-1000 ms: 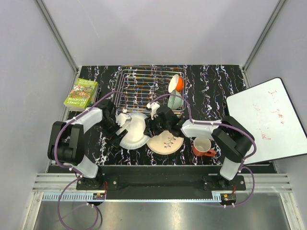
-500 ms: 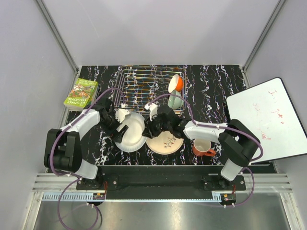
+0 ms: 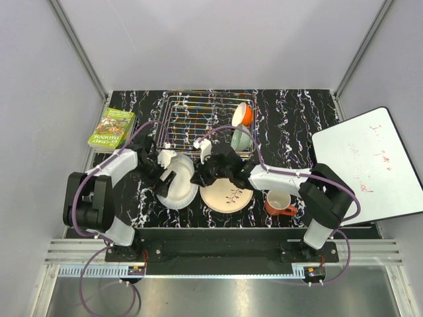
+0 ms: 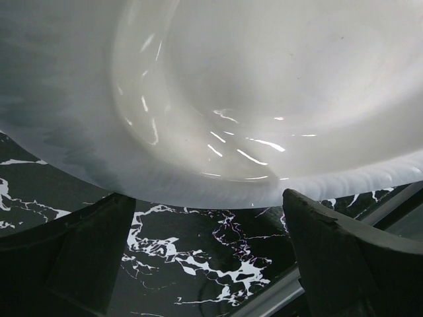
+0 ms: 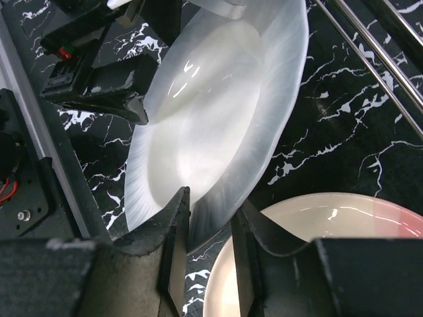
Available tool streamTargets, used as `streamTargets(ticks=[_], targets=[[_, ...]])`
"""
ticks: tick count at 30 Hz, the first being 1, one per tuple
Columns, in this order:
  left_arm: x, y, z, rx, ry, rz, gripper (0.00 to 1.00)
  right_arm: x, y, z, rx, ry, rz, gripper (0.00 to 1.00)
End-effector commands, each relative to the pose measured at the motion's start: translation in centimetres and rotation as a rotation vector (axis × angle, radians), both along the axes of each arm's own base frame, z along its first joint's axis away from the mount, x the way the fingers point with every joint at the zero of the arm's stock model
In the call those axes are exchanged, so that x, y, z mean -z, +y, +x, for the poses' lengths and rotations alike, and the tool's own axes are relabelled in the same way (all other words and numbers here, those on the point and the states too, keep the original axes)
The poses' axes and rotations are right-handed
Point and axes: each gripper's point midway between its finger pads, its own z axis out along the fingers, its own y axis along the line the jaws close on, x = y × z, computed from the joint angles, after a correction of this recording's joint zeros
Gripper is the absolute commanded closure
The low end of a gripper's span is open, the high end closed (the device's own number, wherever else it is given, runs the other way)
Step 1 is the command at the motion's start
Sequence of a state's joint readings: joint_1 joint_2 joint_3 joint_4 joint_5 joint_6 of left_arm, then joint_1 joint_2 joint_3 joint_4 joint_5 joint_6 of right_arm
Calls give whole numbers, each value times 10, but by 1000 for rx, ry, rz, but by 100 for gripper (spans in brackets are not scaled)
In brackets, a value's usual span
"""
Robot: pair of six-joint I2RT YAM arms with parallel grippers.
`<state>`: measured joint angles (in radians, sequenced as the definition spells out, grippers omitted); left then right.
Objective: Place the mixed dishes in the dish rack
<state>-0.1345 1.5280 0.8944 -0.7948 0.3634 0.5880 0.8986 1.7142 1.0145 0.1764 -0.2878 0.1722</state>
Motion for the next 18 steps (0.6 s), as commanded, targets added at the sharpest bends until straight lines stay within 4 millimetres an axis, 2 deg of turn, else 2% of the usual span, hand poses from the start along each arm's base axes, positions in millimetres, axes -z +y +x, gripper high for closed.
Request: streamTargets(ticks=[1,2,3,4,6,7,8,11,14,18], targets=[[-38,-23,27,21,-116,-153,1,-23,6,8,-20,-187,-45,100],[-49,-22,30,7,-128,-191,1,-24,5,12,-9,-199,-54,100],[-61,-21,24,0,-113,-213,1,-27,5,14,-8,-216,-56,100],[-81,-20,33,-5,-149,-241,1,-28,4,15,2,-220,-59,100],[-109,-12,32,-37,-162,-318,1,-31,1,21,-1,-269,-78,100],[-131,-8,42,-43,-212,-344,1,-32,1,21,-4,-281,-83,100],[-145,-1,45,-71,-232,-387,1,-33,0,23,-3,-291,-89,100],[-177,9,55,-129,-267,-448,1,-40,1,26,-15,-326,-92,100],[-186,15,66,-180,-265,-472,1,-57,4,27,-32,-378,-70,100],[-164,23,91,-243,-245,-463,1,-84,5,29,-49,-452,-38,100]])
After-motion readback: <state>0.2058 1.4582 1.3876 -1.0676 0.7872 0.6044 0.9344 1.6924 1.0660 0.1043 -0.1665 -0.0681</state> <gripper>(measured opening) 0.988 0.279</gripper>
